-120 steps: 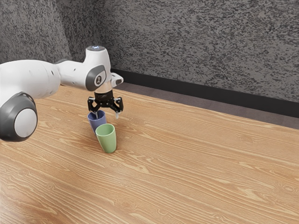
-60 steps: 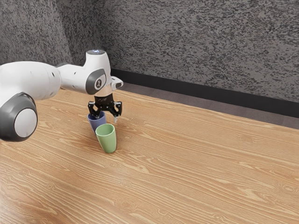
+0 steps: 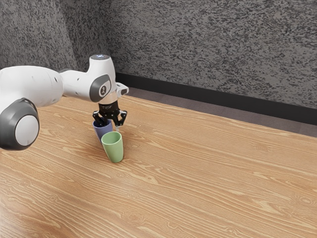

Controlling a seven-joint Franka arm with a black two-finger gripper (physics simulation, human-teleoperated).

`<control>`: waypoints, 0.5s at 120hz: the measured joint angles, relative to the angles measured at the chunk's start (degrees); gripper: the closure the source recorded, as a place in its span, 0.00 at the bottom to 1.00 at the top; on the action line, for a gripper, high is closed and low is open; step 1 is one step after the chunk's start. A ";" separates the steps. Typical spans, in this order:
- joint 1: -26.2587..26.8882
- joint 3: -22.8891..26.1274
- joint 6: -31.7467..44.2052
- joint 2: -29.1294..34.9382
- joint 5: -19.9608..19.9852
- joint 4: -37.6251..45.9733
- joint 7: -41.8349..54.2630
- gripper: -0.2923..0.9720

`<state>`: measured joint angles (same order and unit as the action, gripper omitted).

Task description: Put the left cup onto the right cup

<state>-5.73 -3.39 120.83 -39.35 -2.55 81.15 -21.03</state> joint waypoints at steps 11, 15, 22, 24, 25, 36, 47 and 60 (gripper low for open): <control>0.02 -0.15 -0.05 0.22 -0.03 0.00 0.01 0.72; 0.02 -0.18 -0.08 0.24 -0.04 0.00 0.01 0.74; 0.02 -0.20 -0.12 0.26 -0.06 0.02 0.01 0.77; 0.02 -0.20 -0.13 0.26 -0.06 0.03 0.02 0.78; 0.02 -0.20 -0.14 0.26 -0.06 0.02 0.02 0.78; 0.02 -0.21 -0.18 0.34 -0.07 0.03 0.04 0.81; 0.02 -0.21 -0.20 0.42 -0.09 0.07 0.07 0.83; 0.02 -0.21 -0.14 0.86 -0.23 0.90 0.04 0.84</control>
<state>-5.71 -3.60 120.69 -38.49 -2.77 82.05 -20.99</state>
